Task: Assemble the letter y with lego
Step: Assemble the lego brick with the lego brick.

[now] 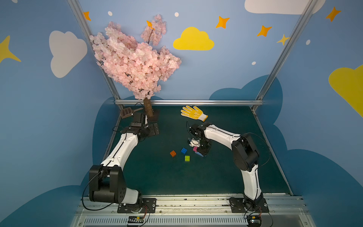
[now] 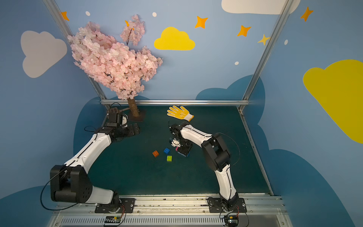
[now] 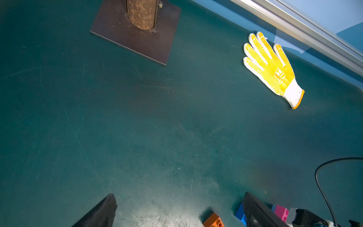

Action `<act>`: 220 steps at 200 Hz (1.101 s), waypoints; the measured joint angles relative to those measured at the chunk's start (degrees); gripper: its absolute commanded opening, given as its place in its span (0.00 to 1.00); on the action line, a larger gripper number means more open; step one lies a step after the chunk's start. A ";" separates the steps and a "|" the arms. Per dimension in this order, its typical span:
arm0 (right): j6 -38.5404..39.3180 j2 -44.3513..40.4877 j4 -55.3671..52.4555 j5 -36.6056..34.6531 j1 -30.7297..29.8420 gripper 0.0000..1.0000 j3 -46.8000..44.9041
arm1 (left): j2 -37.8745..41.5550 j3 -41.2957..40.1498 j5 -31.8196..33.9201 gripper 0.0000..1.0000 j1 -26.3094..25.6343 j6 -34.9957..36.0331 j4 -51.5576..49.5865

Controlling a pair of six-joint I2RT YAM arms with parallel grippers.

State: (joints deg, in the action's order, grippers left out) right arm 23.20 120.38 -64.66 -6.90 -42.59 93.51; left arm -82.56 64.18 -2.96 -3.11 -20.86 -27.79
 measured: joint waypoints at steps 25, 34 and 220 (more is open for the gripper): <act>-0.24 0.00 0.11 0.22 0.00 0.00 -0.04 | 0.00 0.00 0.00 1.00 0.00 0.00 0.00; -0.42 -0.02 0.24 0.46 0.07 0.00 -0.07 | 0.00 0.00 0.00 1.00 0.00 0.00 0.00; -2.60 -4.57 7.37 0.76 -0.02 0.36 -6.29 | 0.00 0.00 0.17 1.00 0.11 0.00 -0.02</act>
State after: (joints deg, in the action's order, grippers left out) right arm 20.60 115.81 -57.30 -6.13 -42.61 87.22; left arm -82.56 64.18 -2.79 -3.01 -20.86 -27.81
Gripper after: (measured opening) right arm 0.345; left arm 0.999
